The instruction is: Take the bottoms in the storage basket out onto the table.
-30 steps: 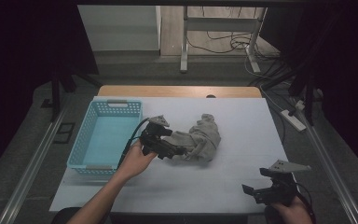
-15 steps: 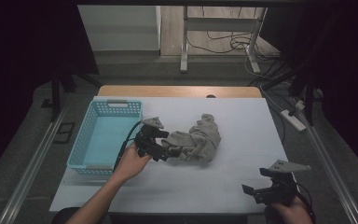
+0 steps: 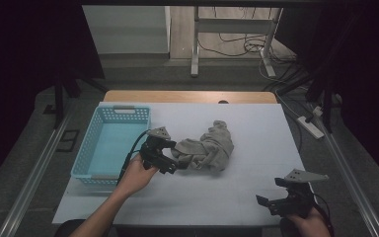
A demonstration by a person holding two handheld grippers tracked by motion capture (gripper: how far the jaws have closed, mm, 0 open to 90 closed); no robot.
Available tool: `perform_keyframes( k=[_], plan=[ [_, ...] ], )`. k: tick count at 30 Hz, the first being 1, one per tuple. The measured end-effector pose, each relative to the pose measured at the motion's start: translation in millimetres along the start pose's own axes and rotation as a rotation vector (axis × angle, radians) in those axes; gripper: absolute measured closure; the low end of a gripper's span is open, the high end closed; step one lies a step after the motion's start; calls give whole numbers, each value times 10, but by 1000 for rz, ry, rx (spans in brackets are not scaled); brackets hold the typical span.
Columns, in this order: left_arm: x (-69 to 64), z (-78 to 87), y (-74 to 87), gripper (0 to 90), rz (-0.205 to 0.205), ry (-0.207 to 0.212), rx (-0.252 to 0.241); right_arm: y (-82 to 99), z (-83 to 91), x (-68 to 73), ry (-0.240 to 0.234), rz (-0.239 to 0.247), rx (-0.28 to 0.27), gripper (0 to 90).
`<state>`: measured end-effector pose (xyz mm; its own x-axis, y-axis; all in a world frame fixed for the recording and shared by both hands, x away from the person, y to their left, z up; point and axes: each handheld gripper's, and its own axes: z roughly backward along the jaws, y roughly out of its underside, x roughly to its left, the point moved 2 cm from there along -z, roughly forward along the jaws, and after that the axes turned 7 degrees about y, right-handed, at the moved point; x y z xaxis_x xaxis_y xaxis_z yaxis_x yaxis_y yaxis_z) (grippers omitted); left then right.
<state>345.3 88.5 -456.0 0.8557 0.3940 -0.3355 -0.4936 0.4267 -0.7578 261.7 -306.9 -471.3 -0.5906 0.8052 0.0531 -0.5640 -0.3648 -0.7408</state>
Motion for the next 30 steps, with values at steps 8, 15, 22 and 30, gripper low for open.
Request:
perform_keyframes(
  k=[8, 15, 22, 30],
  plan=[
    [-6, 40, 44, 12, 10, 12, -12, 0, -1, -2, -1, -1, 0, 20],
    [-18, 81, 98, 9, 14, 12, -17, 0, 0, -2, 1, -1, -2, 20],
    [-23, 149, 165, 8, 22, 9, -22, 0, -1, -1, 2, 0, 0, 20],
    [-24, 197, 224, 8, 36, 8, -30, -1, -2, -1, 2, 0, 1, 20]
  ],
)
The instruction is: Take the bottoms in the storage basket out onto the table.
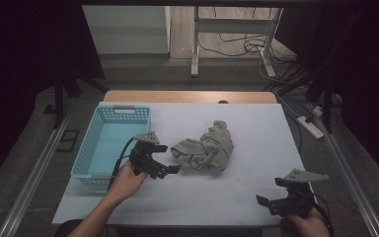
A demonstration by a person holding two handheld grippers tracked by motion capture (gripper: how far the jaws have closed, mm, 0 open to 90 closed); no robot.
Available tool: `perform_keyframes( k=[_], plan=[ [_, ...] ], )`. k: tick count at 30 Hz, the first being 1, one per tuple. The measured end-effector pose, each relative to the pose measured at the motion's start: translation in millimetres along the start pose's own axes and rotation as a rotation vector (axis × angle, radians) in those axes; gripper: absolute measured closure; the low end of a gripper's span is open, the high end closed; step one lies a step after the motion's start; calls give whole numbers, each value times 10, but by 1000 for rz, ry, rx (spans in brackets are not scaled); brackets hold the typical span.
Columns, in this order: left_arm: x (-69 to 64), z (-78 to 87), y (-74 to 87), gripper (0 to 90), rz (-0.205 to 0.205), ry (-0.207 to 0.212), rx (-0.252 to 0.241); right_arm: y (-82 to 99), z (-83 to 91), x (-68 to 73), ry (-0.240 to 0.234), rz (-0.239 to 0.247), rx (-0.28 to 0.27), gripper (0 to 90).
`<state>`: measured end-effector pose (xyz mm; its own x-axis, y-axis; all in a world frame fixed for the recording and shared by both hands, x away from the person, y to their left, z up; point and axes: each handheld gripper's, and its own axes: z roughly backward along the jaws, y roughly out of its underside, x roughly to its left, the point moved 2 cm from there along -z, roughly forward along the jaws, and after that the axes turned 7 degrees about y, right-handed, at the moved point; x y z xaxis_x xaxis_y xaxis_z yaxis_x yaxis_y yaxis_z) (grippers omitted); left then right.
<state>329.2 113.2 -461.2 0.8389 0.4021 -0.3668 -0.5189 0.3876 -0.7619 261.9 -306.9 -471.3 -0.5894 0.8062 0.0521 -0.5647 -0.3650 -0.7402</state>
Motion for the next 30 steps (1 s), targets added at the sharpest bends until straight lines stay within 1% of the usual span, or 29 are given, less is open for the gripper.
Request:
perform_keyframes(
  k=[10, 18, 30],
  plan=[
    [-12, 90, 73, 6, 18, -4, -13, 0, 0, -1, 1, -1, 0, 20],
    [-30, 192, 129, 6, 40, -3, -35, -1, -2, 0, 3, -1, 1, 20],
    [-61, 276, 222, 5, 56, -3, -40, -1, -2, 0, 4, 0, 2, 20]
  ],
)
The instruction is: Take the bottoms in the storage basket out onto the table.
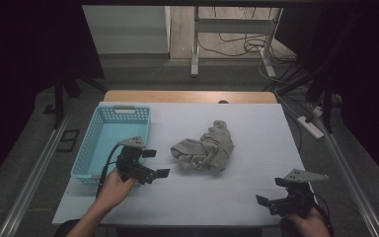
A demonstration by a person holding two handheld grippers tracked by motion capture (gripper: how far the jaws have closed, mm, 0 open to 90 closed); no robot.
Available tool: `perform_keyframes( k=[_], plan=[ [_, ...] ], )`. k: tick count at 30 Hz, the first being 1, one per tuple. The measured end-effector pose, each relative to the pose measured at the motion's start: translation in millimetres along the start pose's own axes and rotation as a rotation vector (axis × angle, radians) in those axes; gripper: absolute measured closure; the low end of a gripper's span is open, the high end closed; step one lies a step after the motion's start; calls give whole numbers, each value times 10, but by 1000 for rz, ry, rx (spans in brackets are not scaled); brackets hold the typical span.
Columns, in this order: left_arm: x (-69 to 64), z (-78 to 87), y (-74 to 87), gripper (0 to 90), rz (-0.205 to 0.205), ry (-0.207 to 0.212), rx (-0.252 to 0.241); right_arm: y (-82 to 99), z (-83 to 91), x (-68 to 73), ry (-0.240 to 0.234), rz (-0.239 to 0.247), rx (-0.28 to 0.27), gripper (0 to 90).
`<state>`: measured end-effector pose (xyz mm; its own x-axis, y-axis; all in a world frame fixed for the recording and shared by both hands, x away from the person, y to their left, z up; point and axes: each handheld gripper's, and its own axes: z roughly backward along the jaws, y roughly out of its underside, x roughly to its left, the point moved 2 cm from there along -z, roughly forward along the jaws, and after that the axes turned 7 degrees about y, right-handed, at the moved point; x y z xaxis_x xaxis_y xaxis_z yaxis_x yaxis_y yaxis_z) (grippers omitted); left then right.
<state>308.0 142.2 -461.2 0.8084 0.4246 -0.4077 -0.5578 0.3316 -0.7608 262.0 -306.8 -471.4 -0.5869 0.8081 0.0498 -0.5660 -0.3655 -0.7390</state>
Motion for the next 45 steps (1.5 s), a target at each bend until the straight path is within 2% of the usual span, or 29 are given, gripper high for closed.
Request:
perform_keyframes(
  k=[24, 45],
  plan=[
    [-40, 174, 215, 5, 38, -7, -25, 0, -2, -1, 0, -4, 2, 20],
    [-62, 368, 397, 6, 71, -34, -51, -1, -3, 0, 1, -1, 5, 20]
  ],
)
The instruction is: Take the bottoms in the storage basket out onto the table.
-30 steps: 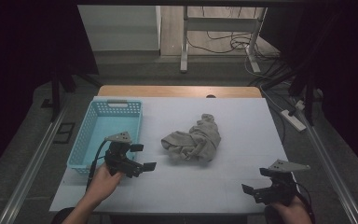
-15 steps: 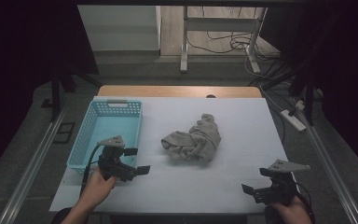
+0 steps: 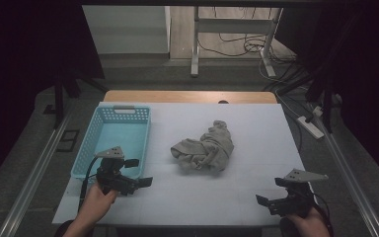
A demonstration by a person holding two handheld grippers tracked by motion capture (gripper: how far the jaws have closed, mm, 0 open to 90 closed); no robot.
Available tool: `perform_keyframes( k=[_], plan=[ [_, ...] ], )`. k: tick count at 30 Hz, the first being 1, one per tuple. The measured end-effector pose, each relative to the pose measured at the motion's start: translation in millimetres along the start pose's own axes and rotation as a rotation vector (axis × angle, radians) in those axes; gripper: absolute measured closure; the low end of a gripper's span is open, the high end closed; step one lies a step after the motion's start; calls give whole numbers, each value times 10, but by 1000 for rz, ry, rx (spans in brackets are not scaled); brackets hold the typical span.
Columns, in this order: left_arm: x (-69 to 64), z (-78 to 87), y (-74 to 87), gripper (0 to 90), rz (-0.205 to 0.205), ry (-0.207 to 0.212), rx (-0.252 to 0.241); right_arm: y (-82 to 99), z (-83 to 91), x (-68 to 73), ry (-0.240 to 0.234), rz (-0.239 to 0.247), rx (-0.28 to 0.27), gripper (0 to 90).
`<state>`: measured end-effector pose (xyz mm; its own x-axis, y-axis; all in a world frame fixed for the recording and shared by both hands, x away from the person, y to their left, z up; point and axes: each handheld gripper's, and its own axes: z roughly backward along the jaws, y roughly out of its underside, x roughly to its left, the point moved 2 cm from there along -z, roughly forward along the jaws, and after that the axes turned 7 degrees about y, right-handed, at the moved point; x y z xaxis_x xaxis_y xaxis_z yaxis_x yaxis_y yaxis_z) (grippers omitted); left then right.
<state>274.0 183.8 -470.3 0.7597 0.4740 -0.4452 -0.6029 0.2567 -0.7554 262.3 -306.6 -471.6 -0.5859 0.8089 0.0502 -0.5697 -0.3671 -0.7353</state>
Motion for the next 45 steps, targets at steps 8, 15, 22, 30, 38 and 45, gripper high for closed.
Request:
perform_keyframes(
  k=[8, 15, 22, 30, 38, 45],
  plan=[
    [-5, 95, 72, 5, 13, -16, -11, 0, -3, 1, 2, 0, -1, 20],
    [-6, 170, 128, 4, 19, -31, -20, -1, -4, 1, 4, 0, 0, 20],
    [-9, 232, 189, 1, 18, -53, -29, -1, -5, 2, 4, 0, 0, 20],
    [-6, 307, 273, 1, 30, -68, -46, -1, -6, 3, 4, 1, 1, 20],
    [-18, 377, 358, 0, 34, -79, -64, -1, -8, 5, 4, 3, 3, 20],
    [-16, 441, 465, 0, 53, -96, -75, -1, -9, 6, 3, 4, 4, 20]
  ],
)
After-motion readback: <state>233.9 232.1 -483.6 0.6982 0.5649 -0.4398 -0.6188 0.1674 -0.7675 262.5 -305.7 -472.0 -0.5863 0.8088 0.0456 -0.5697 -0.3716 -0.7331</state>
